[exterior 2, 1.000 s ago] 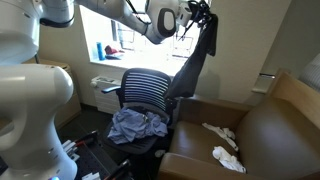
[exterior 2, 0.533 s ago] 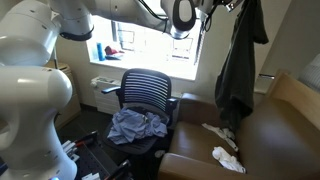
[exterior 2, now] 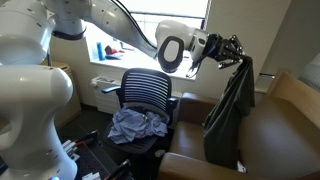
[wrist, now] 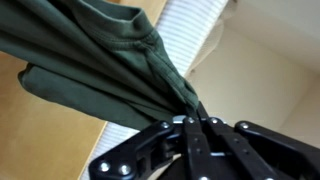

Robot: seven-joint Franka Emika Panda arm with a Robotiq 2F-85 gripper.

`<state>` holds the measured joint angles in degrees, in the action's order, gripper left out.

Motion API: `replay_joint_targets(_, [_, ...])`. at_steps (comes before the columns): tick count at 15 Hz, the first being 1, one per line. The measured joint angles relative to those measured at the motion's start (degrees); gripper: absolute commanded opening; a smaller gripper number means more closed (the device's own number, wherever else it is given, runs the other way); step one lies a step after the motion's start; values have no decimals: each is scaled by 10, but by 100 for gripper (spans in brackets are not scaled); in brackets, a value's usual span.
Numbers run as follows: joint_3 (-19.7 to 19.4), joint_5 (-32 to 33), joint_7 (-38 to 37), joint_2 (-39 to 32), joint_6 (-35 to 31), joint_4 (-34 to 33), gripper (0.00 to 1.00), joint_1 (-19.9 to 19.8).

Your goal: Move the green t-shirt from the chair to the sofa

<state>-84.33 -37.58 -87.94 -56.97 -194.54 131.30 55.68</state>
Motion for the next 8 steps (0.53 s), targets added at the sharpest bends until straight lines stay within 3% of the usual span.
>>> replay_joint_targets(3, [4, 0, 28, 51, 12, 89, 1, 15])
replay_joint_targets(8, [1, -29, 38, 130, 60, 182, 1, 64])
